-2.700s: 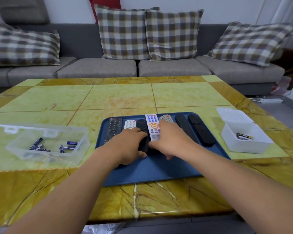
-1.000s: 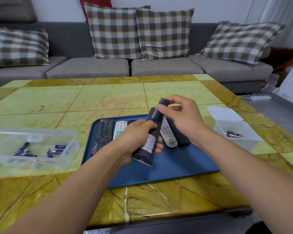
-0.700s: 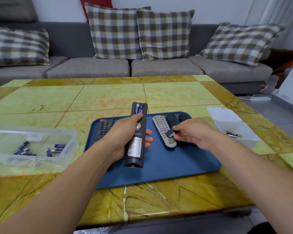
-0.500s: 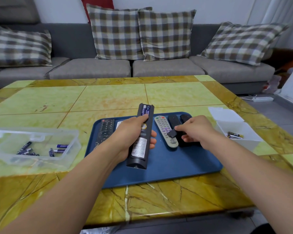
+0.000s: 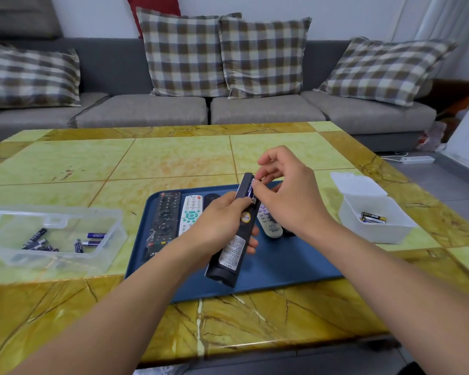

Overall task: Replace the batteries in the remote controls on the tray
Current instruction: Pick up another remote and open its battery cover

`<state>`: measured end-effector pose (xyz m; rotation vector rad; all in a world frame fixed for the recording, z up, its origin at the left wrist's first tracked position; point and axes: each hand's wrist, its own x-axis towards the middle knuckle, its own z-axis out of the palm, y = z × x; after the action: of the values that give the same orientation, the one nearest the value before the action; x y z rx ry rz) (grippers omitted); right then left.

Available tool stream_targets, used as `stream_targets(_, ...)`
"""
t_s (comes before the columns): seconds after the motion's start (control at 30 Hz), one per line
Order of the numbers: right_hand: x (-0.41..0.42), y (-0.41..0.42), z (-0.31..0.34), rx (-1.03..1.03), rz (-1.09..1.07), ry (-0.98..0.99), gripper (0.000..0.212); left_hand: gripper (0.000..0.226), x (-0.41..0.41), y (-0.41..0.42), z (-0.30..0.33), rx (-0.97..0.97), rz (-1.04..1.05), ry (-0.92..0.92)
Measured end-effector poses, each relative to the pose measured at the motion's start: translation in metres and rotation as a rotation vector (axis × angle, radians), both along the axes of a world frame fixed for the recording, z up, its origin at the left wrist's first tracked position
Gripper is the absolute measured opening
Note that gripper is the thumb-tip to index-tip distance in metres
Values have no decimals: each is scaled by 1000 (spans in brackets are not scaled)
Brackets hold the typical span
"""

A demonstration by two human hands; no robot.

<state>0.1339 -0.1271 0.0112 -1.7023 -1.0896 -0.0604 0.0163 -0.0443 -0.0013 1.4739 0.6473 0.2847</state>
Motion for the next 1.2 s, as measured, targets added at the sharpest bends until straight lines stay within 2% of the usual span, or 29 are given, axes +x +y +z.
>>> stream_targets(0.2, -5, 6, -1, 46, -56, 25, 17, 28, 1, -8, -8, 264, 59, -54)
stream_targets(0.37, -7, 12, -1, 39, -59, 61, 12, 32, 2, -7, -7, 348, 83, -39)
stream_targets(0.63, -5, 19, -6, 41, -54, 97, 11, 33, 2, -3, -6, 291, 62, -14)
stream_targets(0.8, -5, 19, -5, 59, -82, 113, 10, 29, 2, 3, -2, 324, 56, -8)
stream_targets(0.97, -8, 19, -6, 129, -86, 364, 10, 32, 10, -2, -3, 389, 147, -50)
stream_targets(1.2, -10, 17, -7, 163, -98, 410, 11, 30, 13, -7, -5, 410, 177, -54)
